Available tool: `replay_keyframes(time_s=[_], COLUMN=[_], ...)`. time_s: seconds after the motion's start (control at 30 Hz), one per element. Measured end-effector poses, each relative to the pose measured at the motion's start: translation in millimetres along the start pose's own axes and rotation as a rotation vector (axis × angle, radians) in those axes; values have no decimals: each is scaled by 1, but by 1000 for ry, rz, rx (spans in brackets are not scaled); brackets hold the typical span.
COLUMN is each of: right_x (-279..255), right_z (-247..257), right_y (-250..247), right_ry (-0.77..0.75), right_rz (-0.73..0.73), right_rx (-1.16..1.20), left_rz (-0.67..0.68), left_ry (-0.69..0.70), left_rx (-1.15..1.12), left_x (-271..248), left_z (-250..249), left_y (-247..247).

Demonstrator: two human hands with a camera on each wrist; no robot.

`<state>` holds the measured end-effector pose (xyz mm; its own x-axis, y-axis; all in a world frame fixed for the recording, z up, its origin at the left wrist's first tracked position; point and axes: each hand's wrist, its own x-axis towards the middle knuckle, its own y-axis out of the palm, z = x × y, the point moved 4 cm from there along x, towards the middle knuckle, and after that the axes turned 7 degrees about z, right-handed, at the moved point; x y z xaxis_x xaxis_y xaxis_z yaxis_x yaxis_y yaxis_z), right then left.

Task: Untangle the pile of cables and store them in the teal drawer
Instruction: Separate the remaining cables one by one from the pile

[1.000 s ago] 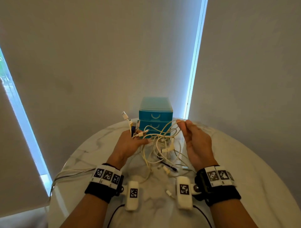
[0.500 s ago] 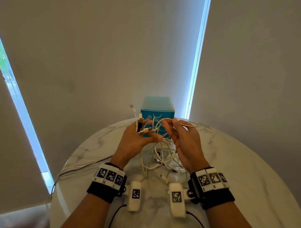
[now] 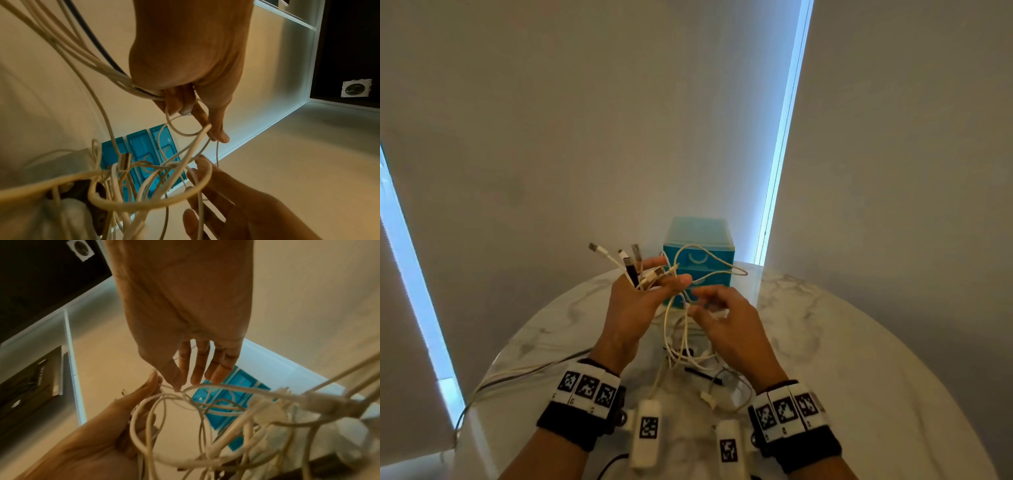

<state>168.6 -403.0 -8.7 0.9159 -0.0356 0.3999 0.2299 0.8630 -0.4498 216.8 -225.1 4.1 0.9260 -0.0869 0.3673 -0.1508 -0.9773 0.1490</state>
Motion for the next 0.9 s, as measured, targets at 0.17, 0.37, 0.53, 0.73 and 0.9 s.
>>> replay_keyframes(time_s=[0.17, 0.37, 0.53, 0.73, 0.9], right_x=[-2, 9, 20, 39, 51], right_z=[1, 6, 9, 43, 52], right_y=[9, -27, -39, -94, -120], right_ry=[-7, 5, 139, 97, 146], right_rz=[3, -238, -250, -508, -468], right_rx=[-14, 31, 140, 536, 820], left_rz=[35, 168, 56, 34, 65], left_ry=[0, -137, -203, -175, -230], left_rx=[39, 391, 422, 347, 381], left_x=[2, 5, 9, 8, 10], left_z=[0, 27, 36, 30, 35], left_y=[-3, -7, -19, -21, -24])
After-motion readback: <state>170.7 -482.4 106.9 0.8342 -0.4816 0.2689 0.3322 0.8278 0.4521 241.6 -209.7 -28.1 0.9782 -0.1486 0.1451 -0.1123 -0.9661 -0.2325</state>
